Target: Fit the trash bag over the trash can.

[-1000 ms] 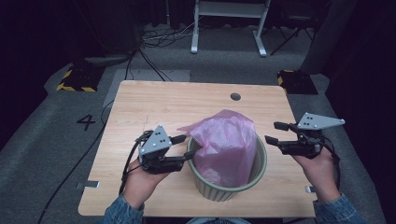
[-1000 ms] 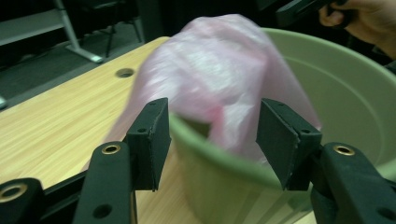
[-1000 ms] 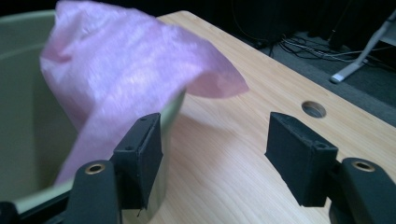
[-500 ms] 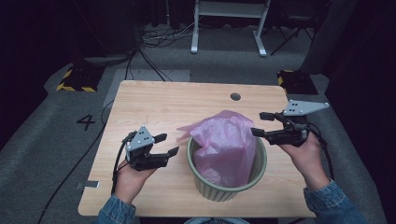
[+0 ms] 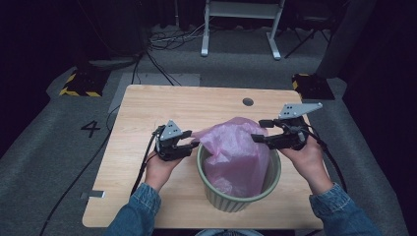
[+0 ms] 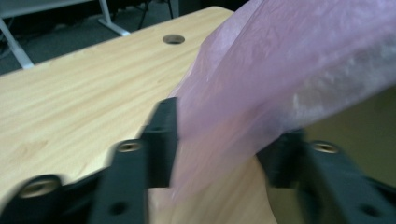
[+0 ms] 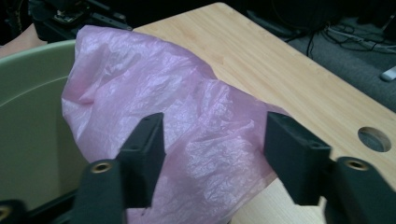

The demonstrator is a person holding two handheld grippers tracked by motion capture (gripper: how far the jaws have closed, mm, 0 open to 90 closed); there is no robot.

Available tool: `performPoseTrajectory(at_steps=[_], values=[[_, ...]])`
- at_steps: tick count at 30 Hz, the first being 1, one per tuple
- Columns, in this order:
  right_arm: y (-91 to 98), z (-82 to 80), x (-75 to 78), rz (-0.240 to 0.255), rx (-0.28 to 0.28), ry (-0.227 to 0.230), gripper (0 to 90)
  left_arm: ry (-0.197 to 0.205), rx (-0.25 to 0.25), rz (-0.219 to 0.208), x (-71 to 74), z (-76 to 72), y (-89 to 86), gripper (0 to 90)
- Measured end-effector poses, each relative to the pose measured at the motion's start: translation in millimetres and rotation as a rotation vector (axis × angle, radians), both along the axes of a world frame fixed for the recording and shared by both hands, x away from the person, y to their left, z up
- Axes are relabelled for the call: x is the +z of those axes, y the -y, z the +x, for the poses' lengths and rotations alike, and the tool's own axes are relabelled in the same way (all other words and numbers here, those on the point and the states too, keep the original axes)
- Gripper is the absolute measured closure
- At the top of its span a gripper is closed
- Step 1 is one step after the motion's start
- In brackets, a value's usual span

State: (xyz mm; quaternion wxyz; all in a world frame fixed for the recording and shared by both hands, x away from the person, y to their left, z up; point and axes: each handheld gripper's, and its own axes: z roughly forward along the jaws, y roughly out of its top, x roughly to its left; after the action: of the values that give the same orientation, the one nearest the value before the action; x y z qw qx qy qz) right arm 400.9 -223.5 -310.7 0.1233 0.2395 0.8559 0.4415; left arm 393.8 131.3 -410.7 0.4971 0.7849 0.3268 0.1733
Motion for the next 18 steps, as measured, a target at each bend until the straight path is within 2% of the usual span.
performPoseTrajectory(at_steps=[2, 3, 4, 6, 8, 9, 10, 11, 15, 16, 18], values=[[-0.1, 0.8, 0.0, -0.011, -0.006, -0.005, 52.3, 0.009, -0.005, 0.001, 1.2, 2.4, 4.4, 77.0], [0.2, 1.1, 0.1, -0.015, -0.011, -0.005, 56.0, 0.019, -0.003, -0.02, 3.6, 3.0, 6.7, 82.9], [0.2, 1.1, 0.1, -0.015, -0.011, -0.005, 56.0, 0.019, -0.003, -0.02, 3.6, 3.0, 6.7, 87.0], [2.5, 0.0, 2.0, -0.014, -0.026, 0.0, 66.8, 0.027, -0.004, -0.046, 8.2, 2.7, 6.2, 89.3], [3.6, -3.4, 4.9, -0.009, -0.028, 0.018, 70.9, 0.056, 0.003, -0.072, 18.4, -0.1, 3.9, 89.5], [3.9, -6.0, 6.7, -0.01, -0.029, 0.033, 72.6, 0.056, 0.003, -0.072, 18.4, -0.1, 3.9, 89.6], [4.1, -9.0, 8.8, -0.012, -0.026, 0.043, 74.4, 0.072, 0.005, -0.097, 26.9, -2.8, 2.0, 89.6], [4.0, -12.3, 10.6, -0.01, -0.024, 0.052, 75.4, 0.072, 0.005, -0.097, 26.9, -2.8, 2.0, 89.6], [3.4, -23.3, 15.1, -0.009, 0.012, 0.063, 76.2, 0.126, -0.009, -0.124, 45.8, -12.6, 0.3, 89.6], [2.5, -31.5, 15.6, -0.023, 0.035, 0.065, 76.2, 0.152, -0.021, -0.132, 54.0, -18.8, 0.7, 89.5], [1.9, -35.6, 15.0, -0.03, 0.044, 0.066, 76.2, 0.164, -0.028, -0.137, 57.7, -22.1, 1.1, 89.5]])
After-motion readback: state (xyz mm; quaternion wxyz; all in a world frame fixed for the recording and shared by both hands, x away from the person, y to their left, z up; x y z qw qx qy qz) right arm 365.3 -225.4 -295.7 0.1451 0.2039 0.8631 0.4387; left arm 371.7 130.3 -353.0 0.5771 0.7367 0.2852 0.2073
